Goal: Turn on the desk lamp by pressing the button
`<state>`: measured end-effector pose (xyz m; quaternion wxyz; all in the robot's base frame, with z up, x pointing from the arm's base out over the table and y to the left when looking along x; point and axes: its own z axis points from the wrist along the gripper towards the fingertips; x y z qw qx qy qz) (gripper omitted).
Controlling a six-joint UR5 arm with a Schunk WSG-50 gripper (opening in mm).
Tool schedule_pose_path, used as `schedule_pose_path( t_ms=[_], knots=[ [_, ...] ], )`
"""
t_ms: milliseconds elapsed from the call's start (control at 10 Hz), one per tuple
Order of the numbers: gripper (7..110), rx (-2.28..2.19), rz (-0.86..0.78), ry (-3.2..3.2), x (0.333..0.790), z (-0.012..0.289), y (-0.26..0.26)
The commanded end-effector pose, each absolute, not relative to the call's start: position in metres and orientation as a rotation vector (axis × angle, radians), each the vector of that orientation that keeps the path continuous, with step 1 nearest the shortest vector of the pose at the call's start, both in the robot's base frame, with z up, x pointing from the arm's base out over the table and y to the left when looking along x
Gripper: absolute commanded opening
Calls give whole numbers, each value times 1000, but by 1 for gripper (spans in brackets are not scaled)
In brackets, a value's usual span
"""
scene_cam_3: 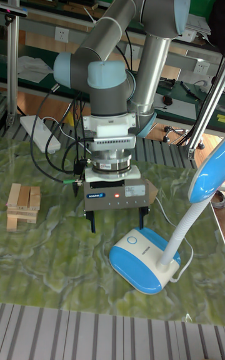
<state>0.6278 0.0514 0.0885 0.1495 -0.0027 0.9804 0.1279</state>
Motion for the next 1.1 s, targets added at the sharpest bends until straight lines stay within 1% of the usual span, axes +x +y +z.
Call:
schedule_pose_path(
  t_ms=[0,200,300,500,700,1000],
  knots=[
    [88,230,400,2836,645,78,54],
    [88,146,241,2883,639,60,26],
    [88,121,188,2898,638,50,18],
    [88,133,227,2929,630,36,28],
    [88,142,280,2941,627,34,39],
    [88,134,289,2959,621,31,46]
  ],
)
